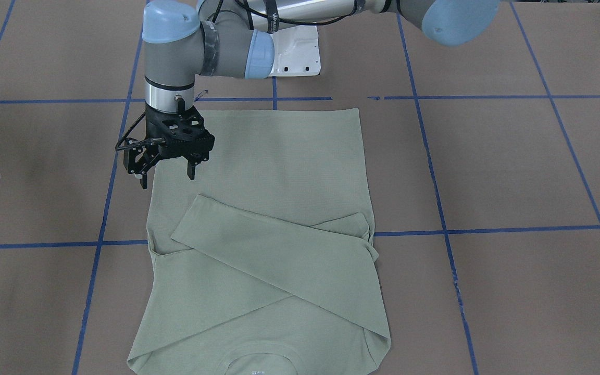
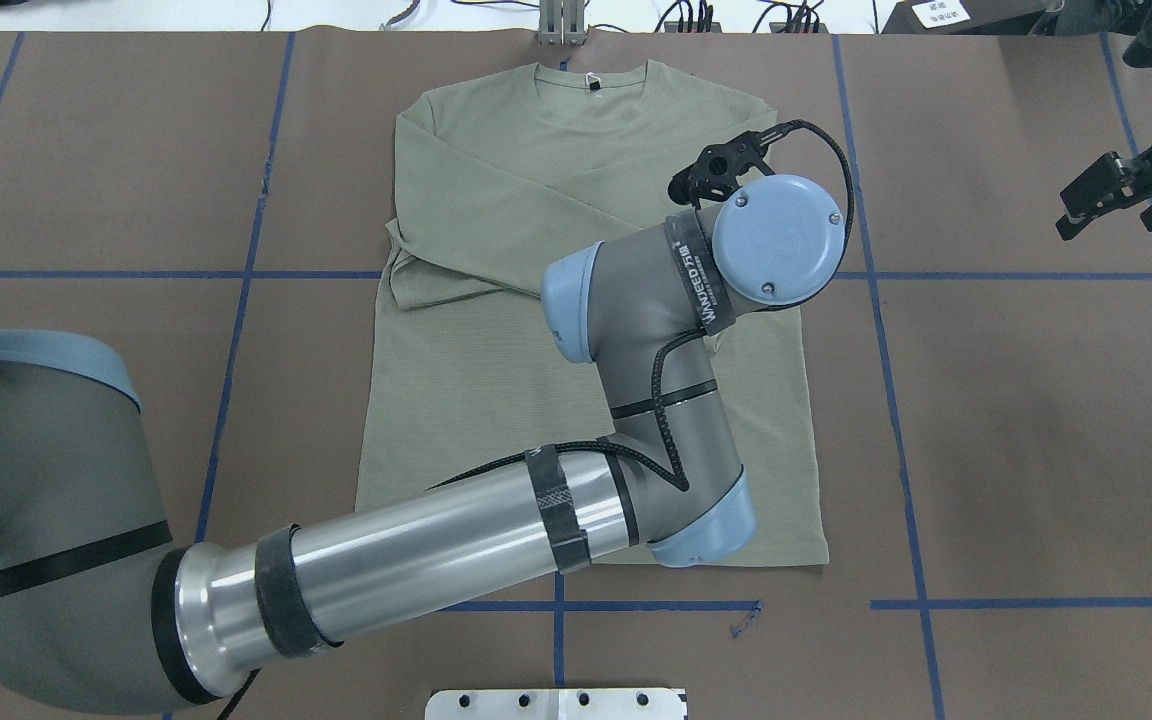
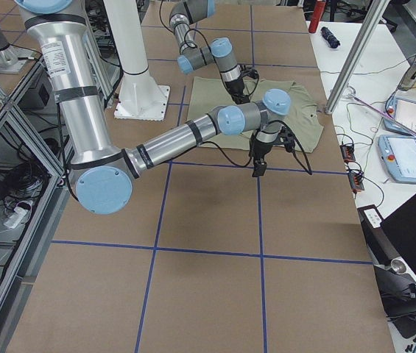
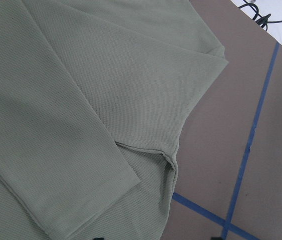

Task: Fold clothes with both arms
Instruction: 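Release the sleeve with the left gripper while the right gripper moves to the hem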

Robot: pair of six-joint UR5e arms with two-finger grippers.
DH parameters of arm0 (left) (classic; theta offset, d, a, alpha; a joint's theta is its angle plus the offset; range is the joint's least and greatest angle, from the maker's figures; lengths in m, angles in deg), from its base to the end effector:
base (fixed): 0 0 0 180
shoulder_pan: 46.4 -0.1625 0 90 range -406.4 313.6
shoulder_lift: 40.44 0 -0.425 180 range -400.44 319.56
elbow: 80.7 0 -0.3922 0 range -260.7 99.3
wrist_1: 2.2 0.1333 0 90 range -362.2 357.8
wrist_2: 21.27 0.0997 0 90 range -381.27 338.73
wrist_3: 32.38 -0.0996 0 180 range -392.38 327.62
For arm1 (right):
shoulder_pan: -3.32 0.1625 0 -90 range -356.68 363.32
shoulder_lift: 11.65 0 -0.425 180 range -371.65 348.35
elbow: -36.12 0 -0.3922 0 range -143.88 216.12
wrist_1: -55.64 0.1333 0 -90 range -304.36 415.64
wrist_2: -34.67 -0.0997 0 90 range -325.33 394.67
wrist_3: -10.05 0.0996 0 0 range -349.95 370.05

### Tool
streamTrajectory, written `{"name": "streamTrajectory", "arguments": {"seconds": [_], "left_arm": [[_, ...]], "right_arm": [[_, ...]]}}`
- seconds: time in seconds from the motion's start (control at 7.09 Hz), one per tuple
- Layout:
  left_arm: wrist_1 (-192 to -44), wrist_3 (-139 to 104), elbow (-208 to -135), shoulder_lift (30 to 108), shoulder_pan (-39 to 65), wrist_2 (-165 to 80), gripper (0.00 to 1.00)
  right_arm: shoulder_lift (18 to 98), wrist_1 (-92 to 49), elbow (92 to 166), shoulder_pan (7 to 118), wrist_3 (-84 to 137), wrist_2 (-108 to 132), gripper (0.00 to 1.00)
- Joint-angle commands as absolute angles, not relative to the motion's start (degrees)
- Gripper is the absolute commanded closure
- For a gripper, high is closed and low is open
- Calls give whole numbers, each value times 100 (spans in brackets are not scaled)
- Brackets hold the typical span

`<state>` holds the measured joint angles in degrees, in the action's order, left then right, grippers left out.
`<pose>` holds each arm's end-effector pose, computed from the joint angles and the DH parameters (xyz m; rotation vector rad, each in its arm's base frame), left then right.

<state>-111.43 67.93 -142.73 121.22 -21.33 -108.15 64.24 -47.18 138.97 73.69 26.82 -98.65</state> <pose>0.6848 -0.4735 -0.0182 0.1926 1.1001 -0.5831 -0.1295 -0.5564 0.4428 -0.0118 -0.7883 -0.1406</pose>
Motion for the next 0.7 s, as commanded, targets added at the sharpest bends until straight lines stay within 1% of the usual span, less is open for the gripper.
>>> {"name": "streamTrajectory", "arguments": {"seconds": [0.0,0.14,0.28,0.42,0.56], "left_arm": [[-10412,6135,-15209,11446,-2048,-10993,0],[-10111,5862,-15998,10833,-2012,-11212,0],[-10091,5580,-16572,10244,-1969,-11319,0],[-9873,5186,-17108,9759,-1881,-11537,0],[-9549,4730,-17818,9224,-1802,-11670,0]], "right_arm": [[6447,-4711,14253,7302,2831,-9892,0],[6499,-4702,14630,6936,3433,-9823,0],[6500,-4354,14894,6480,4300,-9518,0],[6526,-3654,14949,6006,5301,-9184,0],[6700,-2969,14976,5522,6068,-8928,0]]}}
